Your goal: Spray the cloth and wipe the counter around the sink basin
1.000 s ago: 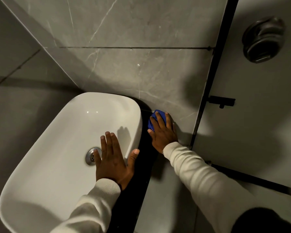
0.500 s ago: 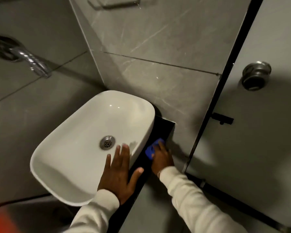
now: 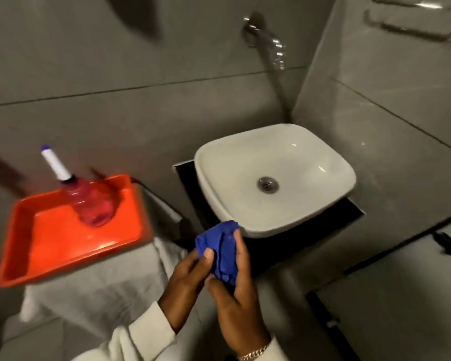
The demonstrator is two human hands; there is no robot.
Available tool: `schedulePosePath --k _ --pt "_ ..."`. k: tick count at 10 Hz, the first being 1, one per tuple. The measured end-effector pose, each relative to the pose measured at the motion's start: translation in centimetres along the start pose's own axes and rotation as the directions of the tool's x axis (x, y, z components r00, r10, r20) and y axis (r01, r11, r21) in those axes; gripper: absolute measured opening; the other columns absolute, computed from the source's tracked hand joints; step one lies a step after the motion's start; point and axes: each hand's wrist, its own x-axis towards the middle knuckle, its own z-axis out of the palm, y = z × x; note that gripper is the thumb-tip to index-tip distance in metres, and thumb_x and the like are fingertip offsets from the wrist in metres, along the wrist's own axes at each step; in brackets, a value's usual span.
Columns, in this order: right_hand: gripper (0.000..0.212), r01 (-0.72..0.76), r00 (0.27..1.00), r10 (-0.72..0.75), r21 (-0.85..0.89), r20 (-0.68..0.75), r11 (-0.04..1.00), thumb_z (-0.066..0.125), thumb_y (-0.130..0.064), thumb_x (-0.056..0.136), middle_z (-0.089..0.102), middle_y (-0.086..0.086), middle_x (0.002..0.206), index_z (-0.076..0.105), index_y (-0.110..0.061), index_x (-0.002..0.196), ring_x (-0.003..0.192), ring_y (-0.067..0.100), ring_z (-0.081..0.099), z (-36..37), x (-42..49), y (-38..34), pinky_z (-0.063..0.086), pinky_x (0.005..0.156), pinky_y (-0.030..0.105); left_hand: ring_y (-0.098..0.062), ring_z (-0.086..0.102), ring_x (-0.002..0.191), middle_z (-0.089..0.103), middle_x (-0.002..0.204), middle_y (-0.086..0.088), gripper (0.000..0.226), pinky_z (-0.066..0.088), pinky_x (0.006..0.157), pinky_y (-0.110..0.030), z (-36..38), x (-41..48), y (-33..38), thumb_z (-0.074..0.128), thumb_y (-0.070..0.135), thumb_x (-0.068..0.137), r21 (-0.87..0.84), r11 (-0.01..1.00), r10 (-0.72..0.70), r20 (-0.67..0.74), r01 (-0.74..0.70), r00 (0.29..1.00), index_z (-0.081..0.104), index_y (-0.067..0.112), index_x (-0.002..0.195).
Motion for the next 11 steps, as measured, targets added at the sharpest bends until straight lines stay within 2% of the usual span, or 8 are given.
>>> schedulePosePath --k 2,4,5,7,8,9,10,11 --pt "0.059 -0.023 0.947 0.072 -0.157 0.313 0.987 0.058 -0.011 0.073 0.058 -0.007 0.136 0.054 -0.033 0.128 0.127 0.006 0.054 11.2 2.6 -2.4 0.044 0.107 0.026 -0.029 0.067 0.087 0.070 0.100 -0.017 0.035 0.057 0.077 -0.038 -12.8 -2.3 4.6 0.054 -0.009 0.082 -0.207 0.976 -0.027 -0.408 -0.064 0.913 0.057 -0.003 0.117" --pt "0.050 -0.110 0.936 0.187 -0.258 0.297 0.960 0.070 0.003 0.081 0.069 0.020 0.103 0.055 -0.012 0.126 0.093 0.027 0.066 25.6 8.8 2.1 0.053 0.089 0.042 -0.032 0.067 0.088 0.062 0.114 -0.025 0.039 0.052 0.090 -0.050 -27.7 -2.6 7.4 0.049 -0.008 0.084 -0.387 0.922 -0.181 -0.454 -0.010 0.873 0.054 -0.002 0.123" --pt "0.033 -0.055 0.978 0.121 -0.351 0.169 0.935 0.074 0.002 0.076 0.071 0.021 0.088 0.063 -0.019 0.099 0.078 0.032 0.066 30.5 11.1 4.9 0.056 0.077 0.043 -0.040 0.060 0.109 0.060 0.123 -0.026 0.041 0.045 0.100 -0.053 -31.4 0.0 7.9 0.054 -0.007 0.083 -0.292 0.952 -0.251 -0.586 0.089 0.770 0.053 -0.005 0.124" --pt "0.017 -0.014 0.986 0.111 -0.597 0.125 0.802 0.070 0.000 0.076 0.070 0.010 0.087 0.071 -0.005 0.092 0.086 0.027 0.062 33.5 14.4 8.4 0.047 0.082 0.030 -0.027 0.059 0.085 0.062 0.103 -0.015 0.036 0.045 0.054 -0.013 -34.8 2.5 7.9 0.059 0.007 0.081 0.129 0.898 -0.274 -0.583 0.420 0.765 0.058 -0.003 0.116" --pt "0.019 -0.078 0.968 0.218 -0.667 0.129 0.741 0.060 -0.004 0.083 0.075 0.014 0.105 0.075 -0.008 0.094 0.103 0.030 0.066 33.5 14.3 7.7 0.047 0.089 0.028 -0.030 0.059 0.108 0.061 0.119 -0.018 0.053 0.046 0.089 -0.027 -35.6 1.9 8.8 0.062 0.009 0.080 0.278 0.873 -0.176 -0.588 0.402 0.790 0.046 0.001 0.130" --pt "0.022 -0.043 0.969 0.188 -0.637 0.162 0.770 0.057 -0.002 0.084 0.075 0.012 0.106 0.075 -0.008 0.095 0.105 0.027 0.067 33.3 13.5 4.1 0.047 0.091 0.025 -0.022 0.057 0.088 0.058 0.097 -0.010 0.054 0.049 0.091 -0.035 -35.6 1.4 12.4 0.063 0.001 0.079 0.328 0.927 0.055 -0.601 0.183 0.797 0.047 0.003 0.130" --pt "0.021 0.247 0.957 -0.145 -0.440 0.252 0.863 0.065 0.002 0.082 0.075 0.005 0.092 0.075 -0.015 0.089 0.086 0.009 0.069 34.2 13.6 -3.7 0.052 0.081 0.018 -0.020 0.060 0.103 0.065 0.112 -0.010 0.042 0.045 0.103 -0.039 -33.7 1.2 20.8 0.062 0.003 0.081 0.545 0.819 0.482 -0.480 -0.180 0.733 0.057 0.009 0.122" --pt "0.007 0.622 0.782 -0.574 -0.242 0.244 0.745 0.068 -0.017 0.082 0.074 -0.009 0.075 0.074 -0.020 0.079 0.066 -0.005 0.066 34.9 14.2 -15.0 0.053 0.064 0.013 -0.024 0.060 0.113 0.063 0.124 -0.013 0.046 0.044 0.102 -0.034 -30.2 0.4 30.8 0.059 0.017 0.081 0.805 0.445 0.858 -0.258 -0.392 0.445 0.055 0.008 0.127"
